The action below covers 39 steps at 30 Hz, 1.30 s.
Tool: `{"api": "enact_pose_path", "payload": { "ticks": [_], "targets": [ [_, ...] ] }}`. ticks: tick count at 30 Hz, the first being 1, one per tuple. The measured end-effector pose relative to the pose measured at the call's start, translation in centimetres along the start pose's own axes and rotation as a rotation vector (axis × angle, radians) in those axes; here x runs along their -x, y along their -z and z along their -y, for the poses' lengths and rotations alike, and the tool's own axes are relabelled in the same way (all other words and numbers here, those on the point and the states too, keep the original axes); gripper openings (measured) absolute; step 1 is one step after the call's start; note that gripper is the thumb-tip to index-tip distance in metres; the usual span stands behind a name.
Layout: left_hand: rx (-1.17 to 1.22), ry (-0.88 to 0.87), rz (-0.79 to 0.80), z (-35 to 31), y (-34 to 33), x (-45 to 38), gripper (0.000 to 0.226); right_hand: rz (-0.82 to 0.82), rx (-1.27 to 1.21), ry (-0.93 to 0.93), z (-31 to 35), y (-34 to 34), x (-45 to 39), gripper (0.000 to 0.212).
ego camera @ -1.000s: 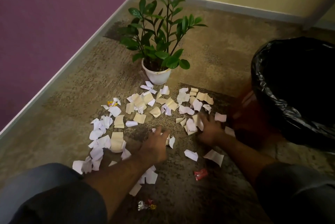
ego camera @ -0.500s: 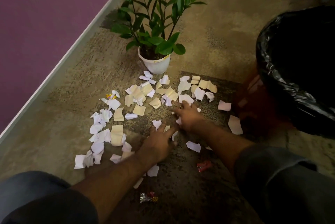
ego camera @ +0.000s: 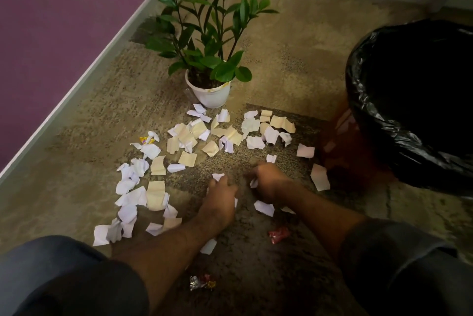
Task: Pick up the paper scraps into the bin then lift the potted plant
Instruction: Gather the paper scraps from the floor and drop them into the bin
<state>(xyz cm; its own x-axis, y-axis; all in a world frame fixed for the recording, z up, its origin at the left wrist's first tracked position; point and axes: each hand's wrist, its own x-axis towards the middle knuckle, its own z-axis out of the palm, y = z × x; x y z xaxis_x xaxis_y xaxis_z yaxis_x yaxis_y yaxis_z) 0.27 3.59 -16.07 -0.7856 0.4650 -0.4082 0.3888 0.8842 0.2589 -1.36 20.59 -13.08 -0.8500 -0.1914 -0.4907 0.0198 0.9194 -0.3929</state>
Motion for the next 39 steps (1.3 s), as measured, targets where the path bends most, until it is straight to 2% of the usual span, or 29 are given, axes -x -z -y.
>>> {"api": "enact_pose_path", "payload": {
  "ticks": [2, 4, 6, 8, 10, 15, 18, 20, 23, 26, 32, 37, 39],
  "targets": [
    [0.073, 0.010, -0.015, 0.2, 0.3, -0.5, 0.018, 0.024, -0.164, -0.068, -0.3, 0.6, 0.5, 0.027],
    [0.158, 0.059, -0.038, 0.4, 1.0, -0.7, 0.009, -0.025, -0.314, -0.137, -0.5, 1.5, 1.0, 0.027],
    [0.360, 0.116, -0.016, 0.6, 1.5, -0.7, 0.013, -0.087, -0.372, -0.163, -0.7, 2.6, 1.6, 0.029],
    [0.530, 0.126, -0.017, 0.6, 2.2, -0.9, 0.013, -0.154, -0.405, -0.140, -0.7, 3.8, 2.3, 0.029],
    [0.541, 0.123, -0.069, 0.3, 2.9, -1.0, 0.008, -0.220, -0.434, -0.111, -0.6, 5.1, 2.9, 0.026],
    [0.624, 0.100, -0.115, -1.5, 5.2, -1.2, 0.015, -0.315, -0.501, -0.062, 0.4, 10.1, 4.9, 0.028],
    [0.760, 0.112, -0.196, -2.9, 6.8, -1.3, 0.018, -0.330, -0.527, -0.041, 0.7, 13.5, 6.7, 0.028],
    [0.885, 0.118, -0.229, -4.4, 8.3, -1.7, 0.019, -0.395, -0.642, -0.008, 0.9, 16.1, 8.1, 0.025],
    [0.945, 0.019, -0.291, -7.0, 12.0, -2.5, 0.018, -0.559, -0.941, 0.037, 1.0, 20.5, 10.0, 0.028],
    [1.046, -0.131, -0.394, -10.7, 16.7, -3.0, 0.019, -0.711, -1.137, 0.086, -0.4, 24.1, 12.4, 0.029],
    [1.284, -0.330, -0.405, -20.0, 23.6, -3.6, 0.016, -0.909, -1.123, -0.034, -5.6, 26.5, 16.5, 0.029],
    [1.301, -0.376, -0.317, -26.3, 25.0, -4.4, 0.016, -1.042, -1.049, -0.265, -10.4, 26.1, 19.1, 0.030],
    [1.275, -0.376, -0.241, -27.8, 25.0, -4.7, 0.015, -1.040, -1.013, -0.371, -11.8, 25.8, 19.7, 0.035]
  ]
}}
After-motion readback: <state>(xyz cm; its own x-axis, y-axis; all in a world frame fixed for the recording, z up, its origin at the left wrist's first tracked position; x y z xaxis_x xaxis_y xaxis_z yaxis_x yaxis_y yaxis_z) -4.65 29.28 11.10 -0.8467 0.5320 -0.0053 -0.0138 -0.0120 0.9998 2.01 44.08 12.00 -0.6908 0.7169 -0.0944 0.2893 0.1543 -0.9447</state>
